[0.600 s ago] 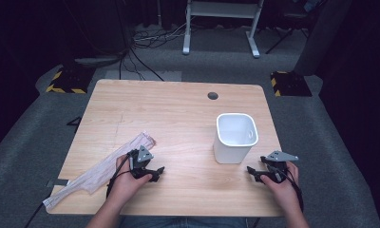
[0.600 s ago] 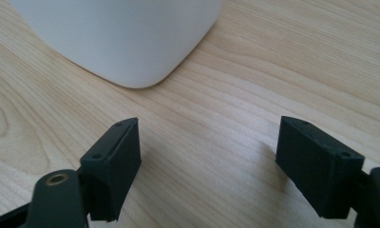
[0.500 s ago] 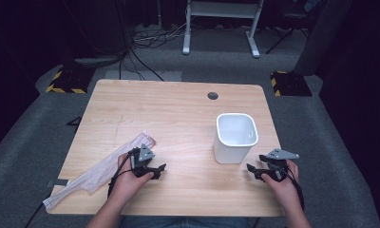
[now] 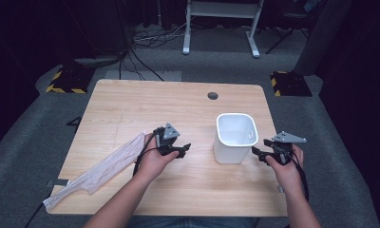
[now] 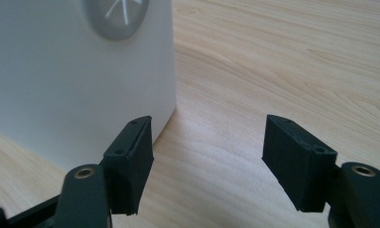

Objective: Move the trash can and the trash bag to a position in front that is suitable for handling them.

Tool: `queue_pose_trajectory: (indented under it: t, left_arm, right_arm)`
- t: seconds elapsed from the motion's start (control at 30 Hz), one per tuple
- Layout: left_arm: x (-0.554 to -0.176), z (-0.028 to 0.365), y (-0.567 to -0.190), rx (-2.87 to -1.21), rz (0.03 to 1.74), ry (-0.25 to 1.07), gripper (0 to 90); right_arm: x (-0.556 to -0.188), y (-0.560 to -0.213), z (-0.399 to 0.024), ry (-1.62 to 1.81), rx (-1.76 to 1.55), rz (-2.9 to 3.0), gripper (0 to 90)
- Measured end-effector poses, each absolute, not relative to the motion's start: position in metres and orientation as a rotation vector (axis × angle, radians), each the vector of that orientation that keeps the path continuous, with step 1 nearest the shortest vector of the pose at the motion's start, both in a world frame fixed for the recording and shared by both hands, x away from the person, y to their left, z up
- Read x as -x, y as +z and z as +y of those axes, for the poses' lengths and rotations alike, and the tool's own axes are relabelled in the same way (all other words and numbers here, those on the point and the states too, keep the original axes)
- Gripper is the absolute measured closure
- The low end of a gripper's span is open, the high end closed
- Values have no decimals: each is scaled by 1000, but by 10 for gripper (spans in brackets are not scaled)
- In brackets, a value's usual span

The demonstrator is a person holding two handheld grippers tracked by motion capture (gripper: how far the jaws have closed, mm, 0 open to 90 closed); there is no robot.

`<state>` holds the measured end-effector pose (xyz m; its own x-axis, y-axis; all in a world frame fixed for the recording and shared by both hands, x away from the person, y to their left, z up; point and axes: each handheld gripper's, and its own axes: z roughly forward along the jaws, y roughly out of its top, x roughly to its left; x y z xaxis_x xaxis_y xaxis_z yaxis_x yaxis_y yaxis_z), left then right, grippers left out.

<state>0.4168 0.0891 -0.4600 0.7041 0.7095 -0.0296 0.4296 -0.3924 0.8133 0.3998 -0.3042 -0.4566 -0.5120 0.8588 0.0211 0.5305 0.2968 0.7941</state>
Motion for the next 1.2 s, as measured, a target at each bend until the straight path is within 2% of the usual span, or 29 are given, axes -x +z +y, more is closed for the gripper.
queue_pose_trajectory:
  t: [0.13, 0.23, 0.3, 0.5, 0.57, 0.63, 0.67, 0.77, 0.97, 1.2]
  left_arm:
    - [-432, 68, -468, -2024, 857, 405, 297]
    - [-436, 56, -475, -2019, 857, 389, 308]
    - [-434, 49, -477, -2017, 841, 381, 322]
    - [-431, 43, -476, -1996, 784, 343, 369]
    - [-434, 49, -476, -1982, 801, 341, 405]
    - [-433, 54, -475, -1980, 819, 316, 519]
    - [-431, 56, -475, -1988, 818, 319, 543]
    - [-418, 62, -468, -2064, 762, 401, 596]
    - [-394, 84, -456, -2186, 734, 444, 591]
    - [-373, 116, -456, -2178, 793, 472, 528]
  right_arm:
    - [-414, -460, -305, 1095, -1252, 2155, 360]
    - [-418, -461, -298, 1114, -1251, 2152, 361]
    - [-416, -461, -290, 1100, -1207, 2160, 395]
    - [-414, -464, -276, 1118, -1153, 2194, 386]
    - [-413, -463, -268, 1108, -1123, 2204, 395]
    - [-413, -462, -262, 1101, -1105, 2211, 413]
    - [-412, -462, -256, 1092, -1085, 2216, 436]
    - [-406, -458, -236, 1025, -1001, 2234, 482]
    - [-394, -455, -215, 1006, -953, 2273, 493]
    - [-376, -451, -183, 1001, -855, 2341, 473]
